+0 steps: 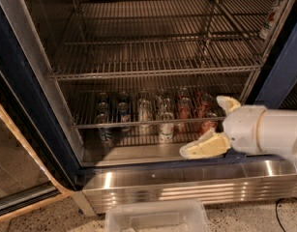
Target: Pick coke can from bottom shelf of fridge
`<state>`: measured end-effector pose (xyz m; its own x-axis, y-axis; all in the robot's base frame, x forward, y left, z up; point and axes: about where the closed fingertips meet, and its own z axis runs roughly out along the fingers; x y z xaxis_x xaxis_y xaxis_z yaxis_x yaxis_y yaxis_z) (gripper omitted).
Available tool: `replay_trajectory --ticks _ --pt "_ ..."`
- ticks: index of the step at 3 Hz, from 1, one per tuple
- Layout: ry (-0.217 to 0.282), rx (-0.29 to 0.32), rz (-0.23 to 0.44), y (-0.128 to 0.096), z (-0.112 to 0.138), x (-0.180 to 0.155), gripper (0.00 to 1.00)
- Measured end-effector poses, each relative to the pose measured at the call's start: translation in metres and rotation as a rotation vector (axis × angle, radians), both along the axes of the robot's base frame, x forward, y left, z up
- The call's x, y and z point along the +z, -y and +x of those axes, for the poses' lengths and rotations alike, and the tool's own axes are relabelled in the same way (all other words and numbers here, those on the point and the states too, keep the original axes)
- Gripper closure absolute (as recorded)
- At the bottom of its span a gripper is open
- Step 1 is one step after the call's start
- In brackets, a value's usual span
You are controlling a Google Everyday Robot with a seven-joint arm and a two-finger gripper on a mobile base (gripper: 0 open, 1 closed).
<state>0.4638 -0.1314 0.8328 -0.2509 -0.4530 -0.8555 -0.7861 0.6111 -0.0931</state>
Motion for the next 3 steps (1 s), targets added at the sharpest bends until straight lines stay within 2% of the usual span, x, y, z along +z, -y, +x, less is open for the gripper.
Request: replay_trajectory --ticks 1,2,3 --pt "0.03 -0.092 0.097 -0.006 -0.008 -0.037 0.0" --pt "0.041 -0.112 0.214 -0.041 -0.005 -0.062 0.0" --pt "0.041 -0.113 0.214 -0.041 -0.005 -0.062 0.0"
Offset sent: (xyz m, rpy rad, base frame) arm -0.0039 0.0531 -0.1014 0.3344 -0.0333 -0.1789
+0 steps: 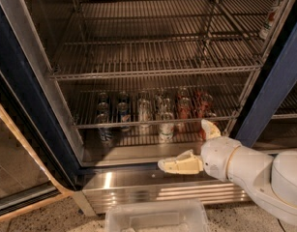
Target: Pick coke can from bottom shelf of fridge
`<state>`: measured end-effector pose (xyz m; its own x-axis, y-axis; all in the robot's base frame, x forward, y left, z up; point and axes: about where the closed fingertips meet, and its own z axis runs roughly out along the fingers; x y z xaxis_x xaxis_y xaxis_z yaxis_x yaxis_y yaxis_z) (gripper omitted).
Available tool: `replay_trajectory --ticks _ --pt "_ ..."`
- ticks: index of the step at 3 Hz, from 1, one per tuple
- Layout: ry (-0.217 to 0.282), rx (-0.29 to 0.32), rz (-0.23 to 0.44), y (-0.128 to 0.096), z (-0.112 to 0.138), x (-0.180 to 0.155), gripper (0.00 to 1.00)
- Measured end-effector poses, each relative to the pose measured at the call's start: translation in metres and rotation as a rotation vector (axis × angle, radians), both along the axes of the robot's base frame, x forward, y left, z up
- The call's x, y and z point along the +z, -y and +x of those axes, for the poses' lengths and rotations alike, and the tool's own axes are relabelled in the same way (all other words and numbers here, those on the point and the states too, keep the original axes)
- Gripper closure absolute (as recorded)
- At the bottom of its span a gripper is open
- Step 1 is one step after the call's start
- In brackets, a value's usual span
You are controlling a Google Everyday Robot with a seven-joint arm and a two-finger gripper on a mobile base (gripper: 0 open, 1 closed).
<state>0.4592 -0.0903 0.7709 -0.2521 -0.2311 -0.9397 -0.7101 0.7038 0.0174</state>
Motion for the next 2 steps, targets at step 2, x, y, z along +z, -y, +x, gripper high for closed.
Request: replay_trajectory --ticks 2 --pt "0.015 -0.081 0.116 -0.006 0.003 -0.041 0.0"
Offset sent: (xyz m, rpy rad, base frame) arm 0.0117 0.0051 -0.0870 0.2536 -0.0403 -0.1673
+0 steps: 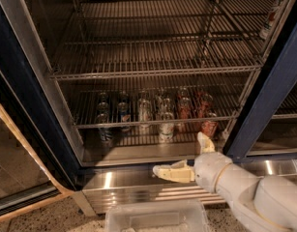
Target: Pick coke can from bottom shelf of fridge
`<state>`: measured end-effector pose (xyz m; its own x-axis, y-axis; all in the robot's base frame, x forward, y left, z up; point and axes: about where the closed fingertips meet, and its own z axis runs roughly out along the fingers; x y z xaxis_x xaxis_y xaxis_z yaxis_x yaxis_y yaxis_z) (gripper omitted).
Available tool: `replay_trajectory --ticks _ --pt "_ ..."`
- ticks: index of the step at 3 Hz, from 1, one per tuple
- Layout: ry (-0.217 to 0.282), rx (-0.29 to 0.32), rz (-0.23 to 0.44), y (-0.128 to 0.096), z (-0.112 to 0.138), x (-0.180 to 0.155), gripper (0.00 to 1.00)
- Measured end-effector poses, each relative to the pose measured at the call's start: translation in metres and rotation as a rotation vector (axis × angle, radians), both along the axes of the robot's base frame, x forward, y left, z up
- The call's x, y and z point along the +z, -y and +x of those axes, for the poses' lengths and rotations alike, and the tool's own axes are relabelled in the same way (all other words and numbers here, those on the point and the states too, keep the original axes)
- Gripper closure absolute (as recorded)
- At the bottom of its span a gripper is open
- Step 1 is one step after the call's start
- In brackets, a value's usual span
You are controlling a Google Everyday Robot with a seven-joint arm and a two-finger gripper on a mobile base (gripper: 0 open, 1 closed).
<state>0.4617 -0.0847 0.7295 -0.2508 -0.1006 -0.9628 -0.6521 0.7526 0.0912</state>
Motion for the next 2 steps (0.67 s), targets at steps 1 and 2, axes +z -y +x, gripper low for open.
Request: replay_trajectory --ticks 1,2 --pt "0.019 -0.031 0.08 -0.005 0.008 -0.023 0.0" --pt "-0.004 -0.031 0.136 -0.008 0.009 -0.037 0.0"
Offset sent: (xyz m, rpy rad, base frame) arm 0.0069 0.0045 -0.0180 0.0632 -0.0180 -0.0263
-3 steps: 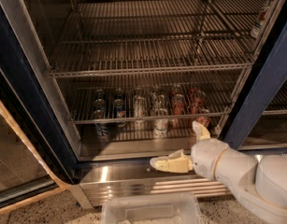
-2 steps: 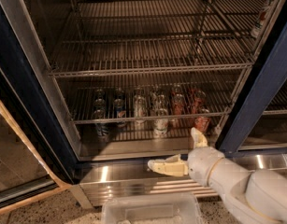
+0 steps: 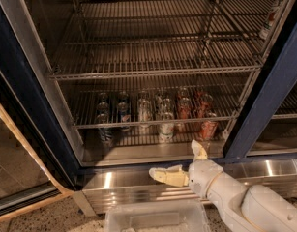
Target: Pick coke can from bottom shelf of fridge
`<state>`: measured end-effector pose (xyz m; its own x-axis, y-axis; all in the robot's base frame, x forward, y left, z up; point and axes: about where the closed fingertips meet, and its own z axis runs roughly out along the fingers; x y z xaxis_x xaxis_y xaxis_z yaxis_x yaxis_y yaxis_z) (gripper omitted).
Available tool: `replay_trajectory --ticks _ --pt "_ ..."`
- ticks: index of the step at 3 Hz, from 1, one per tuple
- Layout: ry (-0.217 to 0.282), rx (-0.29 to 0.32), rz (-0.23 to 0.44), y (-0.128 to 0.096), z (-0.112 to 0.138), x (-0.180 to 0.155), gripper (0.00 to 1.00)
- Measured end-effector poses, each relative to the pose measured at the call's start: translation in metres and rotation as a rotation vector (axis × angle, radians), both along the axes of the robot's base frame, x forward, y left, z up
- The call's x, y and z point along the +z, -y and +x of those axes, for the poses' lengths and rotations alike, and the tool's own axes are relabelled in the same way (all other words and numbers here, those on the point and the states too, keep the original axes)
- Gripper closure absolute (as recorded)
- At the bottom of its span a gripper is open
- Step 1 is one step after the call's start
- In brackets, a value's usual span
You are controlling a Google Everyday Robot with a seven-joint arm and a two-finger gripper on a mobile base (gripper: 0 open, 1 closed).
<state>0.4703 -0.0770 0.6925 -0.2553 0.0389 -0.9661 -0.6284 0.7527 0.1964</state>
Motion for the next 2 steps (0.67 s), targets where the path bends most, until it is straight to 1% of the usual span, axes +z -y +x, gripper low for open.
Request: replay_trajectory --ticks 1,2 --pt "0.0 0.0 0.0 0.0 0.0 0.0 0.0" --pt "0.018 -0.024 0.03 -0.0021 0.0063 -0.0095 0.0"
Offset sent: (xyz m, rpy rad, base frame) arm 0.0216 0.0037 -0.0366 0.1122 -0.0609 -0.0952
